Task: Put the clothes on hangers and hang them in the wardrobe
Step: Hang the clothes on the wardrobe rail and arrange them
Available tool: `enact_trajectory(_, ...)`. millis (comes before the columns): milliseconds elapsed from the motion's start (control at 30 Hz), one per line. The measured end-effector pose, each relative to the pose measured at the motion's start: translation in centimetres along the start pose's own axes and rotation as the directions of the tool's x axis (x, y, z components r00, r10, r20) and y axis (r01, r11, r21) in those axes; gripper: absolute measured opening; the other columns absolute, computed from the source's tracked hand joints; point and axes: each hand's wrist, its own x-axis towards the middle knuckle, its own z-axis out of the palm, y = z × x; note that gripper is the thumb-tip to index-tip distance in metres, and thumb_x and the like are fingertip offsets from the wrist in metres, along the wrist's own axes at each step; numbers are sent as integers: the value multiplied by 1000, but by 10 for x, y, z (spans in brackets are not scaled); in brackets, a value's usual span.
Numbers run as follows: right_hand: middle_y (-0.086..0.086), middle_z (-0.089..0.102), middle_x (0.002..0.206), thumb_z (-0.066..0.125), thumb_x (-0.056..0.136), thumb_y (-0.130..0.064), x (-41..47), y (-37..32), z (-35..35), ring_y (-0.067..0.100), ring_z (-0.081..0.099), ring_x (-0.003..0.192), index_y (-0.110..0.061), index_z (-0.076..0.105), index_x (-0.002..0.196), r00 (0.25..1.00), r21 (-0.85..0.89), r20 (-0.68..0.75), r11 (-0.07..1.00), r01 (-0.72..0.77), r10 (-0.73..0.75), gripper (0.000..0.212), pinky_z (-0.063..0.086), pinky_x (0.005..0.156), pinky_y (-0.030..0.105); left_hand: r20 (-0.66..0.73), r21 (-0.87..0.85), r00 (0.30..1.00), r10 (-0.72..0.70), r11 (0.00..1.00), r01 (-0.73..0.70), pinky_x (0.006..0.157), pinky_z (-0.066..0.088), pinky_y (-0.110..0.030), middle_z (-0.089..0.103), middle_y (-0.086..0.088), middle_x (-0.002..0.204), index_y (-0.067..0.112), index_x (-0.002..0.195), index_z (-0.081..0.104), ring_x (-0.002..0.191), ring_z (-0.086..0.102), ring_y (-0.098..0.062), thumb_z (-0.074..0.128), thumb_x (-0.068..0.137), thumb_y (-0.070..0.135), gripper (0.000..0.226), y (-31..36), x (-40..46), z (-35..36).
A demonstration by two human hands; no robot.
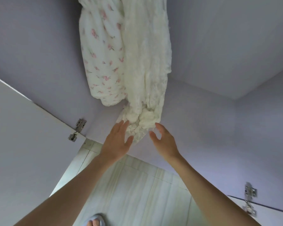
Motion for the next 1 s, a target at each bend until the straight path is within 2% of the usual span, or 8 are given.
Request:
enact_trajectory(100,1,29,151,43,97,-35,-46,-18,-15,14,26,138,-15,24,146,991,-268,72,954,132,-117,57,20,110,23,79,280,996,-34,960,11,116,7,-37,6,-5,156,21,149,7,144,1,-22,33,98,37,59,13,-47,-34)
enact_trajectory(200,2,23,153,39,98,-38,-102,-49,-32,14,19,141,-17,18,148,973,-421,145,879,223,-178,58,15,115,30,77,368,996,-46,930,14,115,-1,-35,-1,-2,157,24,149,2,144,-6,-21,26,99,40,57,38,-108,-74)
enact_trajectory(333,-1,12,156,34,98,-42,-188,-101,-59,11,9,143,-22,10,149,939,-511,285,798,319,-193,59,5,117,31,53,252,990,-131,961,114,115,8,-38,11,-4,156,24,148,17,144,4,-24,1,79,58,79,73,-195,-126)
enact_trajectory(467,-2,13,156,25,94,-55,-269,-150,-76,11,7,143,-22,12,149,890,-538,388,726,429,-238,65,3,116,31,-40,125,977,-208,969,212,94,41,-55,51,-19,133,11,130,53,124,44,-44,30,84,44,61,101,-287,-170)
enact_trajectory(567,-4,15,155,26,93,-55,-330,-184,-76,9,8,143,-24,13,148,851,-505,439,704,500,-288,65,1,115,29,-106,54,948,-300,950,306,93,41,-54,53,-20,130,9,127,55,121,47,-44,37,85,40,55,116,-362,-197)
enact_trajectory(733,-1,17,155,39,97,-40,-433,-237,-38,12,12,142,-22,16,148,821,-397,468,753,525,-326,58,6,116,30,-259,-54,853,-453,889,456,112,19,-46,27,-13,151,15,142,35,142,14,-33,46,95,31,51,125,-488,-240)
enact_trajectory(867,-3,12,156,35,97,-45,-508,-265,14,11,5,143,-24,14,148,662,-382,641,588,713,-387,59,-1,115,33,-320,-43,790,-523,841,540,108,25,-51,34,-17,147,13,138,43,138,24,-38,43,91,36,53,112,-587,-274)
enact_trajectory(1000,-4,12,156,25,91,-51,-582,-294,62,10,6,144,-25,13,148,518,-334,759,447,830,-394,64,-2,115,33,-430,-227,556,-711,681,696,95,38,-57,50,-21,133,8,126,56,126,42,-45,33,83,44,61,90,-702,-304)
